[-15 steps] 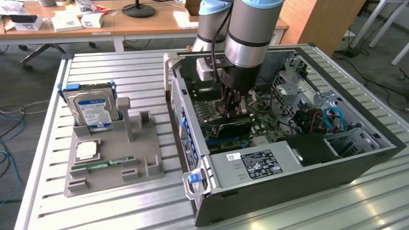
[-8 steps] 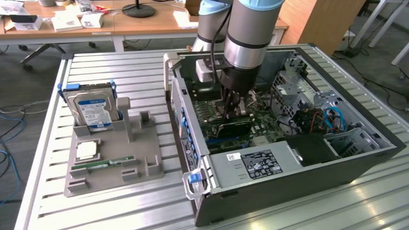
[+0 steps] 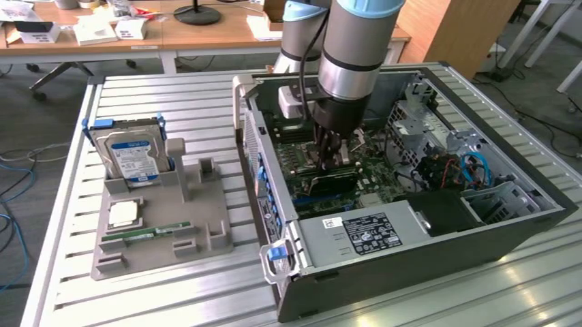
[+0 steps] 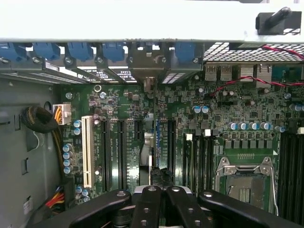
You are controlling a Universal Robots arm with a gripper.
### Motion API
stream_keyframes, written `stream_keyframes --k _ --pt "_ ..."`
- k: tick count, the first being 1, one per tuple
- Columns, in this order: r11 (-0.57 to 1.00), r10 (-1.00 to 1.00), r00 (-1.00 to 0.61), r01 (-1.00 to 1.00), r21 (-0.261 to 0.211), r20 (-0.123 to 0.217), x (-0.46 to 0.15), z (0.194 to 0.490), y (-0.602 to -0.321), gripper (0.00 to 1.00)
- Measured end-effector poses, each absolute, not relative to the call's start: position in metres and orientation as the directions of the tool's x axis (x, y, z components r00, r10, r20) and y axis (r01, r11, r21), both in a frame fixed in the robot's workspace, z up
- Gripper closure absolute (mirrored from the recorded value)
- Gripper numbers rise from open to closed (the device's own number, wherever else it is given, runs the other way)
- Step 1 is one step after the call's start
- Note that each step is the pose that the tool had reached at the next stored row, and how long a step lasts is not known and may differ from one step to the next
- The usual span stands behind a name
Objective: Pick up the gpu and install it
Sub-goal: 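Press down on the gpu until it lock into place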
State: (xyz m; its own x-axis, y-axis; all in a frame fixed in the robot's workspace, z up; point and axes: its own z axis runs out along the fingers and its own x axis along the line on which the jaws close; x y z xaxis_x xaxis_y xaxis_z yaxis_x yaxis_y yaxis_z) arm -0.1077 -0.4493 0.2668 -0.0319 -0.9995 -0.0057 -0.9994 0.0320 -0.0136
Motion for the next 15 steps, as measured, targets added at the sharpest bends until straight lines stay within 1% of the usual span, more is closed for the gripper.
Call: stream_keyframes --k 15 --pt "0.032 -0.999 -0.032 -0.999 -0.014 -0.006 -0.1078 0.2665 -0.4493 0.89"
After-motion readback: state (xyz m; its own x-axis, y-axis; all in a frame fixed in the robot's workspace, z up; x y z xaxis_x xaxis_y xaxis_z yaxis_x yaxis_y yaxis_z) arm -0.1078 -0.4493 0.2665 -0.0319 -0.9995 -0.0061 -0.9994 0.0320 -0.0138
